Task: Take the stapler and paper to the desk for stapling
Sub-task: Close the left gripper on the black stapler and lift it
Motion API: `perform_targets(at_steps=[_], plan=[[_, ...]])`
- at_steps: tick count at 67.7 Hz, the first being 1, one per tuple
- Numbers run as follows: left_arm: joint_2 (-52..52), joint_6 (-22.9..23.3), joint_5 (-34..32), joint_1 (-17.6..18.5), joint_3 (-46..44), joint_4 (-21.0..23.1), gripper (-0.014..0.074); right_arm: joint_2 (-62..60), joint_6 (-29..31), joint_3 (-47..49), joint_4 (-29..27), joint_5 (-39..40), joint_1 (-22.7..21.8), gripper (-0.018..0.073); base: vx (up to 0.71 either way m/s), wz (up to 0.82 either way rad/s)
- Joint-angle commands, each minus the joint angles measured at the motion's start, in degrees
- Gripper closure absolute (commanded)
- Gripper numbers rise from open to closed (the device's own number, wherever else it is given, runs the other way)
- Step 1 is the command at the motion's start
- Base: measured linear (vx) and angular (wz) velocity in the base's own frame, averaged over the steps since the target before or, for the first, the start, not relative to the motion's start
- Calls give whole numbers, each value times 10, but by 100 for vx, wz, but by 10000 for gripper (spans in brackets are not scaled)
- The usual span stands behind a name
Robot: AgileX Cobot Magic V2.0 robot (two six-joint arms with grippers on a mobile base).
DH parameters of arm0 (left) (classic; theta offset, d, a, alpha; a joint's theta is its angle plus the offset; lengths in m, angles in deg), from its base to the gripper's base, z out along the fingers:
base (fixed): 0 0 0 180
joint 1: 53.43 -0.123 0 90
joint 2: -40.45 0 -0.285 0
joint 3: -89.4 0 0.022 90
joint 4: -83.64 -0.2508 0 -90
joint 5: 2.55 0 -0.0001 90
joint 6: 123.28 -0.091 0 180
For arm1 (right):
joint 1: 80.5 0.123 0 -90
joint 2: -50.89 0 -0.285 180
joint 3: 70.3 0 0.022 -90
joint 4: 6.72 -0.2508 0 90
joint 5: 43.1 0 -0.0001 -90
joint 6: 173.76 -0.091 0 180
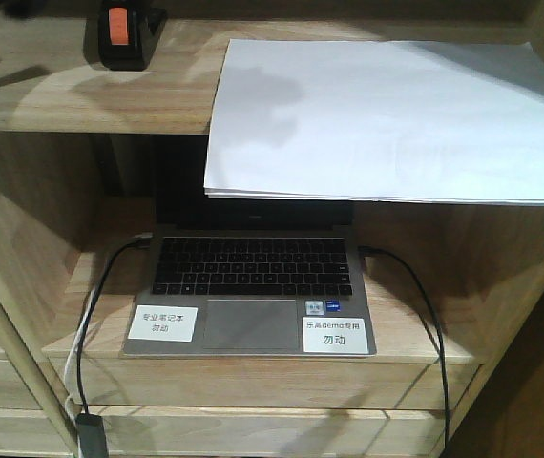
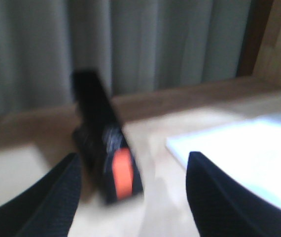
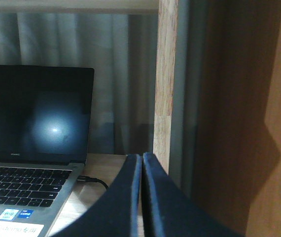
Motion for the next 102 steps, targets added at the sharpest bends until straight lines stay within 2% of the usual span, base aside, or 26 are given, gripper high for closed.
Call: perform_targets(at_steps=[1, 12, 28, 47, 67, 75, 87, 102], plan=[[35, 24, -11, 4, -78, 6, 150, -2, 5, -1, 2, 44, -2, 569, 0, 0], [133, 62, 68, 6, -202, -23, 150, -2, 5, -1, 2, 44, -2, 569, 0, 0], [234, 130, 177, 8, -345, -104, 150, -2, 5, -1, 2, 44, -2, 569, 0, 0], [311, 141, 277, 8, -442, -124, 150, -2, 5, -1, 2, 44, -2, 569, 0, 0], [349, 143, 345, 8, -469, -154, 172, -2, 5, -1, 1, 44, -2, 569, 0, 0], [351, 143, 352, 8, -469, -161, 276, -2, 5, -1, 1, 44, -2, 569, 0, 0], [347, 143, 335, 8, -469, -161, 605, -2, 5, -1, 1, 44, -2, 569, 0, 0], [323, 143, 298, 8, -469, -161, 604, -2, 5, -1, 1, 44, -2, 569, 0, 0]])
